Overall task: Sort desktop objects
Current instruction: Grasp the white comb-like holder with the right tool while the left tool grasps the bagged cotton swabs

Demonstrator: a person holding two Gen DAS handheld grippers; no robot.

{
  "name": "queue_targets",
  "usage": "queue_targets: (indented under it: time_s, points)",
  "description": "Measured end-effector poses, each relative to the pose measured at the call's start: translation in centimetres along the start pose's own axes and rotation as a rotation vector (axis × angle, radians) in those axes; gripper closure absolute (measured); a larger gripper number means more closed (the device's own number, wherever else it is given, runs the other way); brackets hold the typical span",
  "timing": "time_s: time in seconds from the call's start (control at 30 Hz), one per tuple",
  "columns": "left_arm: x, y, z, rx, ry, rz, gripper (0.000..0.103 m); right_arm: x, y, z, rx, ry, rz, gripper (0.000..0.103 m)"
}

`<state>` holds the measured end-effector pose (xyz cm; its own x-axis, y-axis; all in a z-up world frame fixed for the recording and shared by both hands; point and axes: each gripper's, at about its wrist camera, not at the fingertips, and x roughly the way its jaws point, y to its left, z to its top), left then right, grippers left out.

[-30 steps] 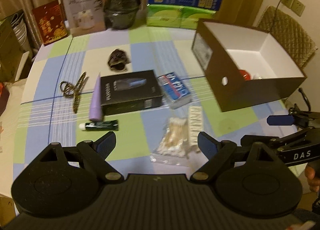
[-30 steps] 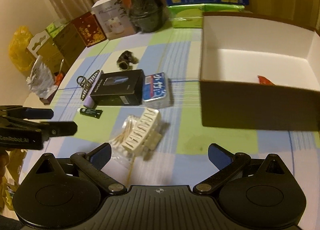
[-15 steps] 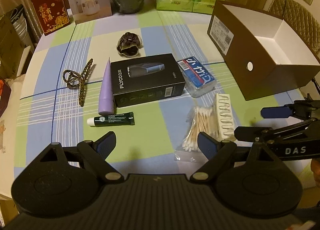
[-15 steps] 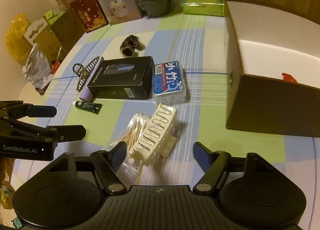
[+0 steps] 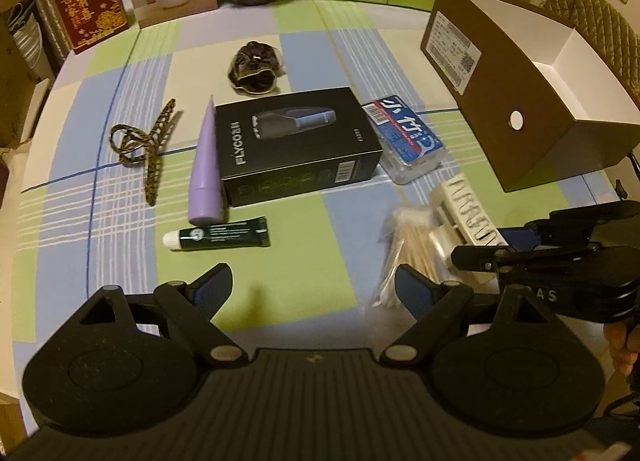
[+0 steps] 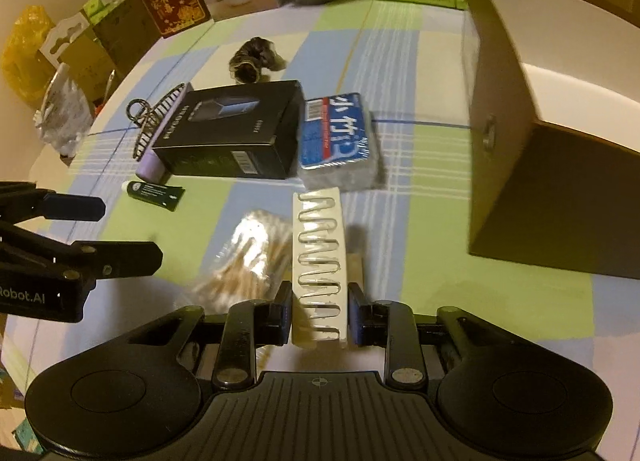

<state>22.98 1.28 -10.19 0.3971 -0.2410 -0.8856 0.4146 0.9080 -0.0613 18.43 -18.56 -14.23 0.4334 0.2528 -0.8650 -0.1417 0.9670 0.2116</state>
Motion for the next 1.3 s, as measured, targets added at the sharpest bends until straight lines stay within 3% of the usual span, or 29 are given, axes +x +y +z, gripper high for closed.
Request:
queue_targets:
  time_s: [0.37,0.57,0.77,0.87,0.93,1.0,1.03,1.3]
  points:
    - [2.0,-3.8,0.6,0.073,0.017,-0.087,0.018,-2.9,-4.5,-2.3,0.059,0.015,-0.042,0.078]
    - [4.0,-6.0,0.6,0.105,0.046,-0.104,0.025,-4.6,-7.0,-3.3,0.096,0.016,-0.076,0.078]
    - [6.1,-7.4,0.6,0.113,0.071,-0.09,0.039,-5.9,-9.3,-4.1,0.122,0.015,-0.096,0.078]
    - [6.6,-7.9,0.5,0.123,0.055,-0.062,0.05,-6.5,-10.0,-4.2,0.114,0.006,-0.097,0.078]
    - [6.6,-8.2,0.4,0.138,0.038,-0.041,0.064,-6.7,-10.4,-4.2,0.112,0.0,-0.088,0.075]
    - [6.5,-8.3,0.3,0.12,0.032,-0.044,0.07,-6.8,-10.6,-4.1,0.103,-0.006,-0.076,0.057]
    - [6.5,-8.4,0.2,0.116,0.031,-0.041,0.076,-6.8,-10.5,-4.0,0.093,-0.01,-0.077,0.053]
    - [5.3,-8.7,-1.1,0.049,0.045,-0.044,0.081,-5.2,-9.6,-2.9,-0.04,0.033,-0.051,0.052]
